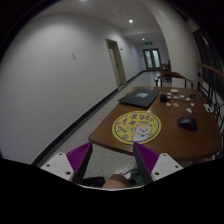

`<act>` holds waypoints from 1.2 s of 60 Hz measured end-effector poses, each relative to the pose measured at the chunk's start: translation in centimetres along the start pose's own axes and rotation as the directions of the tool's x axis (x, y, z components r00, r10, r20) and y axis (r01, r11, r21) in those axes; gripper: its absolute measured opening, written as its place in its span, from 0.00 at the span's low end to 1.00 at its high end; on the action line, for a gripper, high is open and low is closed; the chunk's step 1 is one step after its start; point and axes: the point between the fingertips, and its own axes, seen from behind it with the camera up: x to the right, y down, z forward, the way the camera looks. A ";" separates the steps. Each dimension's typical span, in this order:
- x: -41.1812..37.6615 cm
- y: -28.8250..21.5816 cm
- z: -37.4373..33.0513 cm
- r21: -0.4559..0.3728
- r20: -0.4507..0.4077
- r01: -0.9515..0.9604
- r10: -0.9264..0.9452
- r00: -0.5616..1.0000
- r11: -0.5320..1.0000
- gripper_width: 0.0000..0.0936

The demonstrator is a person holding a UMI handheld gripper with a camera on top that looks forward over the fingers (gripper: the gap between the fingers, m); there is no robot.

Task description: Arrange mouse

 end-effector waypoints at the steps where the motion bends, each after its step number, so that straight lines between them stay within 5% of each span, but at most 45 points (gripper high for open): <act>1: 0.3 0.0 0.0 -0.001 -0.006 0.004 -0.004 1.000 1.000 0.89; 13: 5.9 0.5 -0.3 0.012 -0.135 0.101 -0.098 0.986 0.995 0.89; 35: 29.6 2.0 0.2 -0.034 -0.480 0.012 -0.027 0.877 0.999 0.88; 61: 35.7 -2.7 7.1 -0.105 -0.377 0.002 -0.042 0.925 0.994 0.90; 72: 38.9 -4.6 8.8 -0.088 -0.432 -0.040 -0.002 0.902 0.995 0.85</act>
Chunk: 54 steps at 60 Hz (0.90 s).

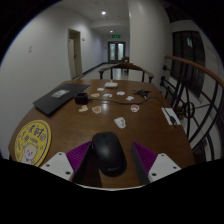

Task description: Arrange mouse

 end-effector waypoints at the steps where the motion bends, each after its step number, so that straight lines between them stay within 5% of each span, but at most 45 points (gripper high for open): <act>1: 0.1 -0.2 0.2 0.003 -0.004 -0.005 0.005 1.000 1.000 0.84; 6: 0.8 -0.9 1.1 0.015 -0.025 -0.021 0.021 0.999 1.000 0.75; 12: 1.9 -1.1 1.5 0.022 -0.067 -0.071 0.072 0.995 0.997 0.51; 22: 2.0 -1.1 1.1 0.030 -0.079 -0.103 0.105 0.991 0.994 0.38; 25: 1.4 -1.5 0.1 0.046 -0.052 -0.133 0.136 0.989 0.990 0.37; 34: -2.3 -9.6 -8.3 0.299 -0.055 -0.105 0.127 0.990 0.948 0.37; 40: -11.1 -13.9 -13.2 0.379 0.075 -0.127 0.106 0.992 0.917 0.37; 47: -21.5 -14.3 -13.8 0.356 0.159 -0.124 0.071 0.985 0.926 0.37; 54: -28.1 -8.3 -8.3 0.220 0.151 -0.044 0.010 0.988 0.974 0.37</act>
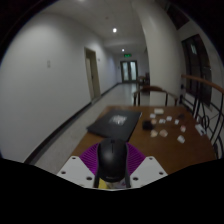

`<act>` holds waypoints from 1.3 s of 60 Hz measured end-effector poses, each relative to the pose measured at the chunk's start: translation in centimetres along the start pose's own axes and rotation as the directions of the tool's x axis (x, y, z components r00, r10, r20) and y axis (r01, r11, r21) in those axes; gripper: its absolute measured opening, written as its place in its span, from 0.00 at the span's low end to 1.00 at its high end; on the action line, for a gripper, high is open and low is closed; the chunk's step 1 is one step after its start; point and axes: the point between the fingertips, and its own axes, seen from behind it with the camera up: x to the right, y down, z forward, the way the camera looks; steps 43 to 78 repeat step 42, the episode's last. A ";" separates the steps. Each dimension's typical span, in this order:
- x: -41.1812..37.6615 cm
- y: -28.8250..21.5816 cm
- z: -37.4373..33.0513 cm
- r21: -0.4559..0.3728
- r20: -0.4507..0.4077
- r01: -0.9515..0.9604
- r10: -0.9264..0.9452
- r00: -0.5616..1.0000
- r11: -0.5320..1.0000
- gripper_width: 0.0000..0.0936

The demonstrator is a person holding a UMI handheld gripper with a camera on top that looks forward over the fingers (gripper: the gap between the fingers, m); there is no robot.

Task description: Arrange mouse

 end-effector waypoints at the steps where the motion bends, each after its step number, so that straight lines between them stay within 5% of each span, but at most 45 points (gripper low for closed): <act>1: -0.3 1.2 0.7 -0.027 -0.006 0.000 0.000 1.000 1.000 0.37; 11: -0.6 9.8 4.6 -0.200 -0.047 0.027 -0.037 0.998 0.979 0.39; 17: -0.5 10.0 4.5 -0.214 -0.036 0.066 -0.075 0.997 0.975 0.49; 22: -1.0 10.2 4.1 -0.241 0.026 0.116 -0.113 0.993 0.964 0.64; 27: -0.8 9.5 2.3 -0.212 0.077 0.158 -0.145 0.986 0.964 0.93; 40: 2.1 8.2 -7.2 -0.126 0.221 0.095 -0.065 0.973 0.988 0.91; 78: 3.3 8.3 -8.2 -0.119 0.218 0.081 -0.053 0.974 0.990 0.92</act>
